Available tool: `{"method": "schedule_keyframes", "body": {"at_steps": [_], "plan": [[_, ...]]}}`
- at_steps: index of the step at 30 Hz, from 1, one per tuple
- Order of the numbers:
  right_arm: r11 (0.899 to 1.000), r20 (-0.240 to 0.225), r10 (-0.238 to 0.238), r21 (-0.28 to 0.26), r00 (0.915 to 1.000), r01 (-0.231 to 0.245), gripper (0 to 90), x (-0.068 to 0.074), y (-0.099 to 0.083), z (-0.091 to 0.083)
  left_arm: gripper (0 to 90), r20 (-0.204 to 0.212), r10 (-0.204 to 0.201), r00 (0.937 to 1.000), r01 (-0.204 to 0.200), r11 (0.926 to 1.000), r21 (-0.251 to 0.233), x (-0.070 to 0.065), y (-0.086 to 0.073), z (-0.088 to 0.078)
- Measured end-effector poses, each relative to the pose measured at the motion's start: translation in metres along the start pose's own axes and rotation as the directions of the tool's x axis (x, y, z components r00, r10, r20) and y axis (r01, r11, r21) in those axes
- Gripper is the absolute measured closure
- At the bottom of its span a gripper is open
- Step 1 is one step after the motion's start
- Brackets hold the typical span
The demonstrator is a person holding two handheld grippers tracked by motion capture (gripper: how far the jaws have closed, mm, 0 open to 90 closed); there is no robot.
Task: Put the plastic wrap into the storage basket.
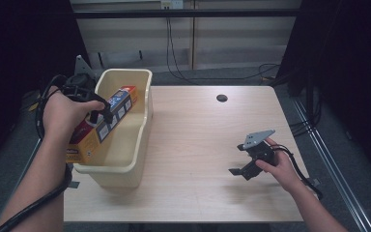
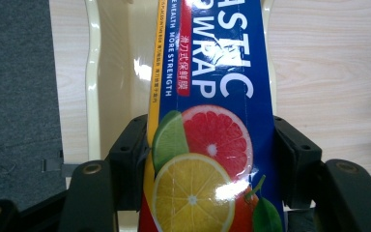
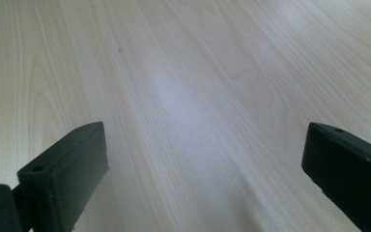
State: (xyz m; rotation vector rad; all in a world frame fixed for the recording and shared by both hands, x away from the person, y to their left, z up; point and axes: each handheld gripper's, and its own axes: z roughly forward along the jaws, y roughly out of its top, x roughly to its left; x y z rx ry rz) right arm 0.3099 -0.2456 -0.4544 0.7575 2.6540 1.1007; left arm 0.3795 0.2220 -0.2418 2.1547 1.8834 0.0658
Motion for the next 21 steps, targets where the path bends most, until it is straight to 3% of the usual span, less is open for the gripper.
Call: {"method": "schedule_keyframes", "body": {"at_steps": [2, 7, 21], "plan": [[1.000, 0.005, -0.002, 0.000, 1.0000, 0.002, 2.1, 0.000, 0.000, 0.000, 40.6, 0.004, -0.023, 0.9997, 0.023, 0.9997, 0.005, 0.000, -0.001, 0.003], [1.000, 0.005, -0.004, 0.000, 1.0000, 0.004, 2.1, 0.000, 0.000, 0.000, 40.6, 0.003, -0.038, 0.9993, 0.038, 0.9991, 0.020, 0.003, -0.002, 0.010], [1.000, 0.005, -0.006, 0.005, 1.0000, 0.006, 2.1, 0.001, 0.000, 0.000, 40.6, 0.014, -0.064, 0.9978, 0.063, 0.9966, 0.053, 0.005, -0.005, 0.024]]}}
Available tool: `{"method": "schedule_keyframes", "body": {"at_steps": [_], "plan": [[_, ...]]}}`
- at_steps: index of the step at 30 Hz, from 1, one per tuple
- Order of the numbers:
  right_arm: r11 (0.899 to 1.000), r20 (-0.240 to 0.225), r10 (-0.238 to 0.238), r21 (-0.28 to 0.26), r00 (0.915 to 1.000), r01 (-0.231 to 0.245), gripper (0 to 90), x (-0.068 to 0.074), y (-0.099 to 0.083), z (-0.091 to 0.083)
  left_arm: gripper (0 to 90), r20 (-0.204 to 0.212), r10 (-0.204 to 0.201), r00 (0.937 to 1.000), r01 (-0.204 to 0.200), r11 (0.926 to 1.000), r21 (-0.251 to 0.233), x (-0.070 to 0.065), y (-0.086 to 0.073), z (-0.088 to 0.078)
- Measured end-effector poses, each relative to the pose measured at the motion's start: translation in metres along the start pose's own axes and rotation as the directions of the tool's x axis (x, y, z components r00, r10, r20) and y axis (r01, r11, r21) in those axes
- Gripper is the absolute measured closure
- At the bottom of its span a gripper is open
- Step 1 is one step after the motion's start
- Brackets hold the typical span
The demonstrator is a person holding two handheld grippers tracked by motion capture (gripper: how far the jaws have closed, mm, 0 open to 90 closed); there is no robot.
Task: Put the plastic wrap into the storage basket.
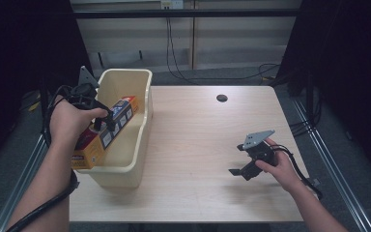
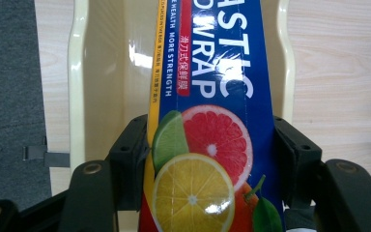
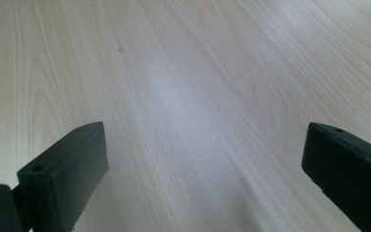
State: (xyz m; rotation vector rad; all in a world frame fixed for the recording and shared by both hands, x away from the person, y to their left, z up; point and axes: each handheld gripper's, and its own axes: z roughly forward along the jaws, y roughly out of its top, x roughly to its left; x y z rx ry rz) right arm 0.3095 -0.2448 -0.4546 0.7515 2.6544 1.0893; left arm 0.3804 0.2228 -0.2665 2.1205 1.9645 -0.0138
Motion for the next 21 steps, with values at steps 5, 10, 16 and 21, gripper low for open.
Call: {"method": "schedule_keyframes", "body": {"at_steps": [5, 10, 16, 21], "plan": [[1.000, 0.001, -0.002, 0.001, 1.0000, 0.002, 2.1, 0.000, 0.000, 0.000, 40.6, -0.001, 0.001, 1.0000, -0.001, 1.0000, 0.003, -0.001, 0.000, 0.004], [1.000, -0.002, -0.004, -0.003, 1.0000, 0.004, 2.1, 0.000, 0.000, -0.001, 40.6, 0.003, -0.006, 1.0000, 0.006, 0.9999, 0.010, -0.002, 0.001, 0.008], [1.000, 0.004, -0.002, -0.001, 1.0000, 0.002, 2.1, 0.000, 0.000, -0.001, 40.6, 0.010, -0.007, 0.9999, 0.007, 0.9998, 0.017, -0.003, 0.002, 0.011], [1.000, 0.000, -0.008, -0.004, 1.0000, 0.008, 2.1, 0.000, 0.000, -0.001, 40.6, 0.000, -0.002, 1.0000, 0.002, 0.9999, 0.016, -0.005, 0.003, 0.014]]}}
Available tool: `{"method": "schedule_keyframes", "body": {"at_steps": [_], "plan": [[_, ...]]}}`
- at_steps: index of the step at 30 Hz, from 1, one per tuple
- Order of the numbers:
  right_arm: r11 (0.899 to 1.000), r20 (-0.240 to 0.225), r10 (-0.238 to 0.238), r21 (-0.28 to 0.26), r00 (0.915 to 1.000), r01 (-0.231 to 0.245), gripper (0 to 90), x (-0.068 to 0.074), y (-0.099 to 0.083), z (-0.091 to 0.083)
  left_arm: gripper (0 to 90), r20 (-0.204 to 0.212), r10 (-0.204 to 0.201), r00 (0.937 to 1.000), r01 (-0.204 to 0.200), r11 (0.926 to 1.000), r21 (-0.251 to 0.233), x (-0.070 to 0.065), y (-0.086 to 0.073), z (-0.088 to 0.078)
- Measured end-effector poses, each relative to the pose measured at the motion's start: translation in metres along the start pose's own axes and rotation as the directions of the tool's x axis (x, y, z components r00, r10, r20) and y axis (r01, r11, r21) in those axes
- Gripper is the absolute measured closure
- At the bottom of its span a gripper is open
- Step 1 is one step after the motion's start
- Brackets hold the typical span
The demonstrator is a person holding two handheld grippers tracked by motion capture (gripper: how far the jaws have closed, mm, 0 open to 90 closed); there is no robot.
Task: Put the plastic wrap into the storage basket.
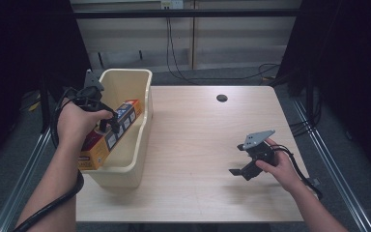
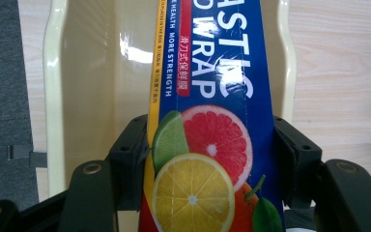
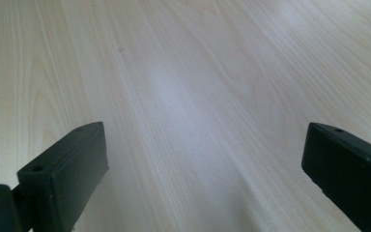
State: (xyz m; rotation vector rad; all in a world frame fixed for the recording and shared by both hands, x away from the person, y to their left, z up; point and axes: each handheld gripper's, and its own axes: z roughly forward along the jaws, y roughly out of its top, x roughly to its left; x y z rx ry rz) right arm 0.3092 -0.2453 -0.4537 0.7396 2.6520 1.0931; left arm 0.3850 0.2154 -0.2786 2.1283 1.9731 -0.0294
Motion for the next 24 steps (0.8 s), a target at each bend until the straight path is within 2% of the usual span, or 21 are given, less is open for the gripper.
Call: {"method": "schedule_keyframes", "body": {"at_steps": [1, 4, 8, 10, 13, 17, 24], "plan": [[1.000, 0.000, 0.000, 0.000, 1.0000, 0.000, 2.1, 0.000, 0.000, 0.000, 40.6, 0.003, -0.012, 0.9999, 0.012, 0.9999, -0.002, -0.001, 0.000, 0.001], [1.000, 0.000, 0.005, 0.002, 1.0000, -0.005, 2.1, 0.001, 0.000, 0.000, 40.6, -0.005, -0.005, 1.0000, 0.005, 0.9999, 0.011, -0.002, 0.000, 0.003], [1.000, -0.001, -0.001, 0.006, 1.0000, 0.001, 2.1, 0.001, 0.000, 0.002, 40.5, -0.004, -0.023, 0.9997, 0.023, 0.9997, 0.009, -0.005, 0.001, 0.007], [1.000, 0.002, 0.006, 0.004, 1.0000, -0.006, 2.1, 0.001, 0.001, 0.000, 40.5, -0.004, -0.019, 0.9998, 0.019, 0.9997, 0.015, -0.005, 0.001, 0.009], [1.000, -0.003, 0.006, -0.001, 1.0000, -0.006, 2.0, 0.001, 0.000, -0.001, 40.5, -0.025, -0.010, 0.9996, 0.010, 0.9999, 0.014, -0.006, 0.000, 0.012], [1.000, 0.000, -0.001, 0.004, 1.0000, 0.001, 2.1, 0.001, 0.000, 0.000, 40.4, -0.007, -0.023, 0.9997, 0.023, 0.9994, 0.027, -0.005, -0.002, 0.016], [1.000, 0.004, -0.002, 0.000, 1.0000, 0.002, 2.1, 0.002, 0.001, -0.001, 40.4, -0.036, -0.037, 0.9987, 0.038, 0.9984, 0.042, -0.005, -0.002, 0.025]]}}
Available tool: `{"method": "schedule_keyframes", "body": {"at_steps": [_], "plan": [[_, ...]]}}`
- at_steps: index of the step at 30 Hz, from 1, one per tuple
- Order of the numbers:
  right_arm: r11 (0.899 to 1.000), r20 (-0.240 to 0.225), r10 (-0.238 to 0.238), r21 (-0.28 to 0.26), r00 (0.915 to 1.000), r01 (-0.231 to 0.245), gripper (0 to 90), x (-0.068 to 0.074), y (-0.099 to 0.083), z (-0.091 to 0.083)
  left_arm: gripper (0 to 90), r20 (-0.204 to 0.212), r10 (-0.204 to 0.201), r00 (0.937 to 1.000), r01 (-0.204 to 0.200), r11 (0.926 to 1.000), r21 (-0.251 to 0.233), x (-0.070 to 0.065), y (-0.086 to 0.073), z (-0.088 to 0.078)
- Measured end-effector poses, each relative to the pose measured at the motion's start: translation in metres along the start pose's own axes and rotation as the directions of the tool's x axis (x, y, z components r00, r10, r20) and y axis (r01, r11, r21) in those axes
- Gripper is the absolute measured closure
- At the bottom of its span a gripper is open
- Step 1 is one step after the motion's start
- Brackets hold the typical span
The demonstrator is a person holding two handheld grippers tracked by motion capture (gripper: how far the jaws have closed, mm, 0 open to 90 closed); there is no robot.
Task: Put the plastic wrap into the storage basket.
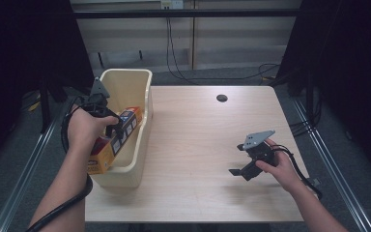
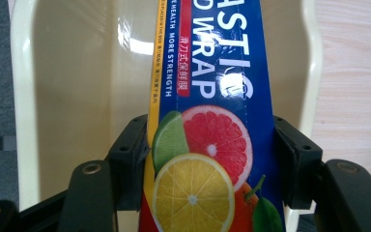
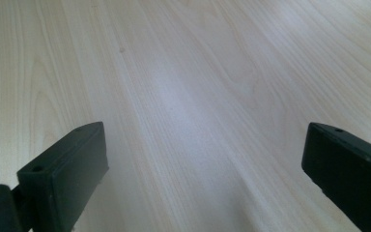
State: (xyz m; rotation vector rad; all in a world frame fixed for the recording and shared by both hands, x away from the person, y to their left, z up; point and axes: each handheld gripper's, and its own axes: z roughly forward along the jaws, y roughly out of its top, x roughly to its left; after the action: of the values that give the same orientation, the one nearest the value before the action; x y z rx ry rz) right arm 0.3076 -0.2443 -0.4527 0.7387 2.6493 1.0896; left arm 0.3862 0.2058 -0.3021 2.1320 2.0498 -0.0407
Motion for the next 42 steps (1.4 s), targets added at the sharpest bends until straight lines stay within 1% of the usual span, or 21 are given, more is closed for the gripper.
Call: {"method": "schedule_keyframes", "body": {"at_steps": [4, 6, 7, 8, 11, 13, 15, 18, 20, 21, 22, 23, 24, 25, 32, 34, 35, 36, 37, 38, 42], "plan": [[1.000, -0.004, 0.004, -0.006, 1.0000, -0.004, 2.1, -0.001, 0.000, -0.001, 40.3, 0.010, -0.005, 0.9999, 0.005, 1.0000, 0.002, 0.000, 0.001, 0.003], [1.000, 0.008, 0.005, -0.006, 1.0000, -0.005, 2.0, -0.001, 0.000, -0.001, 40.2, 0.019, -0.011, 0.9998, 0.011, 0.9999, -0.001, -0.001, 0.001, 0.004], [1.000, 0.004, 0.008, -0.003, 1.0000, -0.008, 2.0, -0.001, 0.000, -0.001, 40.2, 0.011, -0.018, 0.9998, 0.018, 0.9998, -0.004, -0.001, 0.001, 0.005], [1.000, 0.004, 0.010, -0.004, 0.9999, -0.010, 2.0, -0.001, 0.000, -0.001, 40.2, 0.022, -0.021, 0.9995, 0.021, 0.9998, 0.003, -0.001, 0.001, 0.006], [1.000, 0.004, 0.006, -0.006, 1.0000, -0.006, 2.0, -0.001, 0.000, -0.002, 40.1, 0.028, -0.023, 0.9993, 0.022, 0.9994, 0.028, -0.002, 0.000, 0.010], [1.000, 0.003, -0.004, -0.007, 1.0000, 0.004, 2.0, -0.001, 0.000, -0.002, 40.1, 0.024, -0.018, 0.9995, 0.018, 0.9995, 0.026, -0.002, 0.000, 0.012], [1.000, 0.008, -0.004, -0.006, 1.0000, 0.004, 2.1, -0.001, 0.000, -0.002, 40.1, 0.036, -0.026, 0.9990, 0.025, 0.9991, 0.036, -0.004, 0.000, 0.015], [1.000, 0.002, 0.002, -0.011, 1.0000, -0.002, 2.0, -0.001, -0.001, -0.003, 39.9, 0.036, -0.020, 0.9992, 0.018, 0.9989, 0.043, -0.005, -0.001, 0.018], [1.000, 0.012, 0.004, -0.012, 0.9999, -0.004, 2.0, -0.001, -0.001, -0.004, 39.9, 0.048, -0.030, 0.9984, 0.027, 0.9979, 0.058, -0.006, -0.002, 0.021], [1.000, 0.013, 0.008, -0.013, 0.9999, -0.008, 2.0, -0.001, -0.001, -0.004, 39.9, 0.051, -0.020, 0.9985, 0.017, 0.9977, 0.066, -0.006, -0.002, 0.022], [1.000, 0.002, 0.005, -0.018, 1.0000, -0.005, 2.0, -0.002, -0.001, -0.003, 39.9, 0.041, -0.026, 0.9988, 0.023, 0.9981, 0.057, -0.006, -0.003, 0.023], [1.000, 0.007, 0.004, -0.016, 1.0000, -0.004, 2.0, -0.002, 0.000, -0.004, 39.8, 0.051, -0.028, 0.9983, 0.025, 0.9976, 0.065, -0.007, -0.003, 0.023], [1.000, 0.008, 0.005, -0.017, 1.0000, -0.005, 2.0, -0.002, 0.000, -0.004, 39.8, 0.040, -0.019, 0.9990, 0.016, 0.9975, 0.069, -0.007, -0.003, 0.023], [1.000, 0.009, 0.005, -0.018, 0.9999, -0.005, 1.9, -0.002, 0.000, -0.004, 39.8, 0.045, -0.017, 0.9989, 0.014, 0.9973, 0.072, -0.007, -0.003, 0.023], [1.000, 0.007, 0.007, -0.016, 0.9999, -0.007, 2.0, -0.001, 0.000, -0.003, 39.2, 0.042, -0.027, 0.9987, 0.025, 0.9983, 0.054, -0.008, -0.003, 0.022], [1.000, 0.008, 0.007, -0.015, 0.9999, -0.007, 2.0, -0.001, 0.000, -0.004, 38.0, 0.064, -0.025, 0.9976, 0.023, 0.9992, 0.031, -0.008, -0.002, 0.017], [1.000, 0.013, 0.005, -0.016, 0.9999, -0.005, 2.0, -0.001, 0.000, -0.004, 37.3, 0.097, -0.041, 0.9944, 0.039, 0.9990, 0.019, -0.008, -0.002, 0.013], [1.000, 0.013, 0.006, -0.017, 0.9999, -0.006, 2.0, -0.001, 0.000, -0.004, 37.1, 0.111, -0.046, 0.9927, 0.045, 0.9989, 0.009, -0.008, -0.002, 0.008], [1.000, 0.014, 0.002, -0.017, 0.9999, -0.002, 1.9, -0.001, 0.000, -0.003, 37.2, 0.101, -0.028, 0.9945, 0.029, 0.9996, -0.002, -0.008, -0.001, 0.004], [1.000, 0.012, 0.006, -0.016, 0.9999, -0.006, 2.0, -0.001, 0.000, -0.003, 37.1, 0.091, -0.024, 0.9955, 0.026, 0.9995, -0.018, -0.009, -0.001, 0.002], [1.000, 0.005, -0.001, -0.010, 1.0000, 0.001, 2.0, 0.000, 0.001, -0.003, 34.1, 0.132, -0.002, 0.9913, 0.009, 0.9988, -0.048, -0.012, -0.001, -0.007]]}}
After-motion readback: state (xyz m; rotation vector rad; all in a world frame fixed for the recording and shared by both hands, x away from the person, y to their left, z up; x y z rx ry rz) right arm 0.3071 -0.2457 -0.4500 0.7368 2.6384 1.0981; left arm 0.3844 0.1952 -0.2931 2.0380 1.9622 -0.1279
